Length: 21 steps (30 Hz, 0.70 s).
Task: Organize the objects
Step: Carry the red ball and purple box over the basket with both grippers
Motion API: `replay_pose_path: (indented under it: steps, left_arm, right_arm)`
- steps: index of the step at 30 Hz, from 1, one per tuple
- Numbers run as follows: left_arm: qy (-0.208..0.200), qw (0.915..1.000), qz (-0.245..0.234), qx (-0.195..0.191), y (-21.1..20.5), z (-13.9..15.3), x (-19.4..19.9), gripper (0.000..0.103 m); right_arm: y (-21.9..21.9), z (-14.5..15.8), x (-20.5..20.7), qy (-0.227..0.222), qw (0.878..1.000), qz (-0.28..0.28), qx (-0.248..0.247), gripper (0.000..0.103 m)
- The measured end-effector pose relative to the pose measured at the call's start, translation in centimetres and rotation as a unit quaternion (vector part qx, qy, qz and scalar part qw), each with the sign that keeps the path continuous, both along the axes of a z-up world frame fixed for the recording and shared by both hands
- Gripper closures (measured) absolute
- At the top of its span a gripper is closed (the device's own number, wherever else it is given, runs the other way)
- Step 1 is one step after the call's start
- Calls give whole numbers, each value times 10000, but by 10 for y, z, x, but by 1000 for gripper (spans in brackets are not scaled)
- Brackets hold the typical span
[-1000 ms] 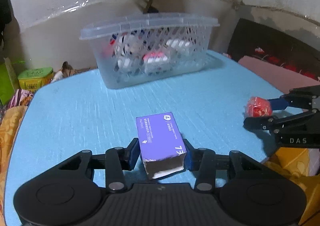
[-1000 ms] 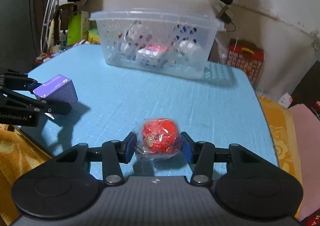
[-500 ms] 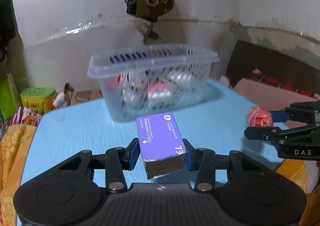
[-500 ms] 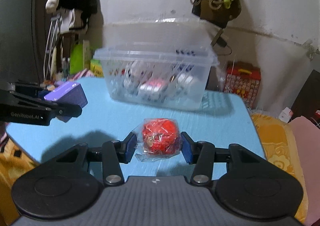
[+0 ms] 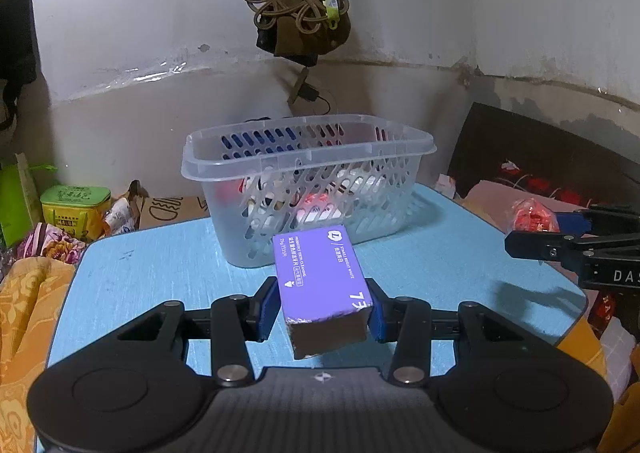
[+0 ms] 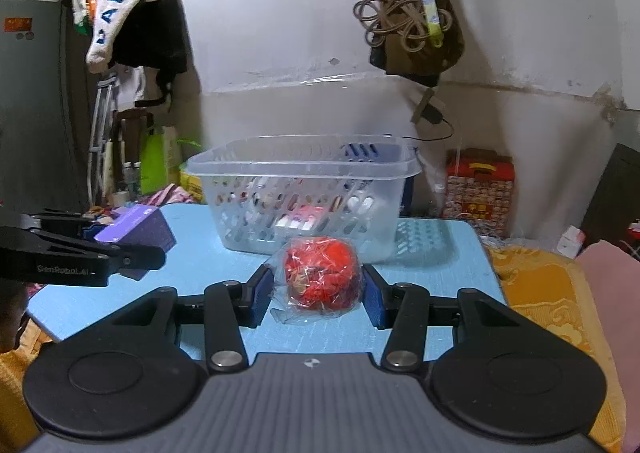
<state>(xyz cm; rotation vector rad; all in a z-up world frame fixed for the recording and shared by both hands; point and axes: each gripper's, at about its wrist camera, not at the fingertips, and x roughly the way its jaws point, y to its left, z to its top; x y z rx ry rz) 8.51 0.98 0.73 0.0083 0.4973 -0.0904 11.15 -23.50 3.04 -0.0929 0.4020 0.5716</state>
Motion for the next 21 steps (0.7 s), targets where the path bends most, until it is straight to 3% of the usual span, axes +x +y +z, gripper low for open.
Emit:
replay_pose_path:
  steps: [21]
  left_arm:
    - [-423, 9990, -19, 108, 2, 35, 17, 55]
  right_arm:
    - [-6, 36, 28, -363, 9986, -44, 374, 52]
